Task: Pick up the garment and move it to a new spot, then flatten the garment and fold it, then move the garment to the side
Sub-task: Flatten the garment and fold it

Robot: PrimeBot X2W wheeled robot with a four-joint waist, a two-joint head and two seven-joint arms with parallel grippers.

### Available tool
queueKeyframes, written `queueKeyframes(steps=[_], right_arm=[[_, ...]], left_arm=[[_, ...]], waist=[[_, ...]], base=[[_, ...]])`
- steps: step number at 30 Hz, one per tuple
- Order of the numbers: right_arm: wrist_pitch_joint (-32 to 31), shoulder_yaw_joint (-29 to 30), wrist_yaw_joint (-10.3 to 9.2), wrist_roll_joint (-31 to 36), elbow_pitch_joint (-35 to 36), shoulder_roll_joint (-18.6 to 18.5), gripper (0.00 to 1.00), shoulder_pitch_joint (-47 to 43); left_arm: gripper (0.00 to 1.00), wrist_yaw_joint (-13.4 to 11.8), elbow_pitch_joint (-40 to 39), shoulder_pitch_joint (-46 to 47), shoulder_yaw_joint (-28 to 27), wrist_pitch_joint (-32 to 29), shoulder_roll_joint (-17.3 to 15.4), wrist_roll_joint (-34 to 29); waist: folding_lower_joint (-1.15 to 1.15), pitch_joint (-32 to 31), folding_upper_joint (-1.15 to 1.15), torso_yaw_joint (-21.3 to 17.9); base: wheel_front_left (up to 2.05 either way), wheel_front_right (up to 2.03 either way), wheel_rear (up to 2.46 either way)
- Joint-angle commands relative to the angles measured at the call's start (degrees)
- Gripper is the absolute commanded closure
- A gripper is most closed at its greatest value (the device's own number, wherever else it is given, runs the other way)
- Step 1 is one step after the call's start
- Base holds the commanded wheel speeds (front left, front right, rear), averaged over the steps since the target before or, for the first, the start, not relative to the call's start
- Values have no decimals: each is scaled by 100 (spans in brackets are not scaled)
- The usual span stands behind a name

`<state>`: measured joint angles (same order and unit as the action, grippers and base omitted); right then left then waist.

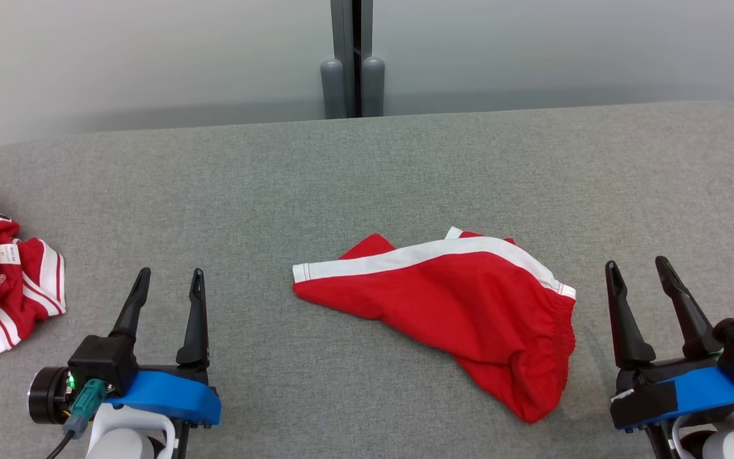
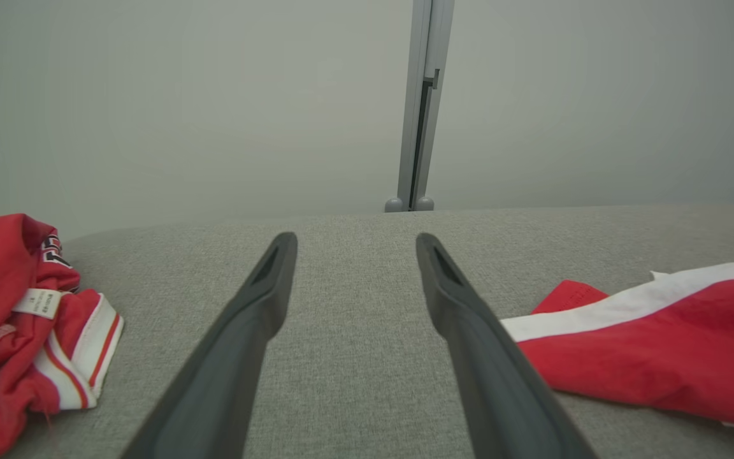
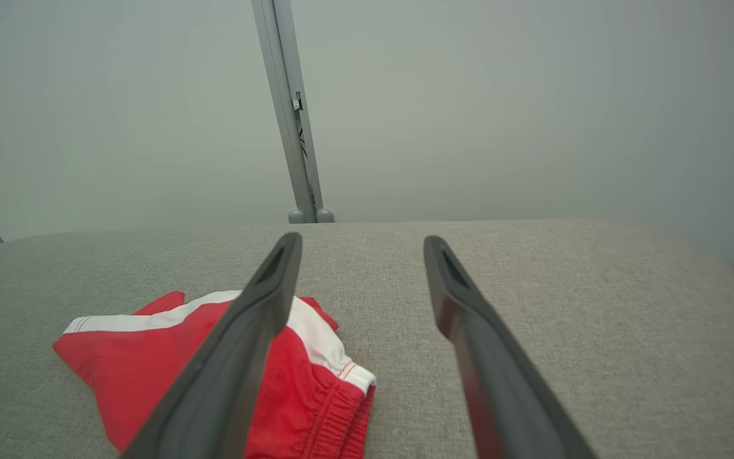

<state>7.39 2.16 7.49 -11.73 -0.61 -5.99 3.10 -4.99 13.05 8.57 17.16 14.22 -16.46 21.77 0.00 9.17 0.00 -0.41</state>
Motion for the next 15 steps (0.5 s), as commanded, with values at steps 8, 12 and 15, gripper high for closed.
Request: queueKeyframes(steps=[8, 12, 15], right_arm=[[-23, -91, 0, -36, 38, -74, 0, 150], [-32, -156, 0, -42, 34, -98, 0, 225], [-18, -215, 0, -53, -1, -91, 0, 293]], left_arm=[[0, 111, -68, 138, 194, -365, -56, 28], [0, 311, 12, 416, 414, -758, 8, 89], [0, 482, 187, 775, 576, -1146, 64, 136]], waist=[[0, 170, 0, -17], [0, 352, 0, -68], [0, 486, 0, -127]], base=[[0, 0, 0], [0, 0, 0], [0, 0, 0]])
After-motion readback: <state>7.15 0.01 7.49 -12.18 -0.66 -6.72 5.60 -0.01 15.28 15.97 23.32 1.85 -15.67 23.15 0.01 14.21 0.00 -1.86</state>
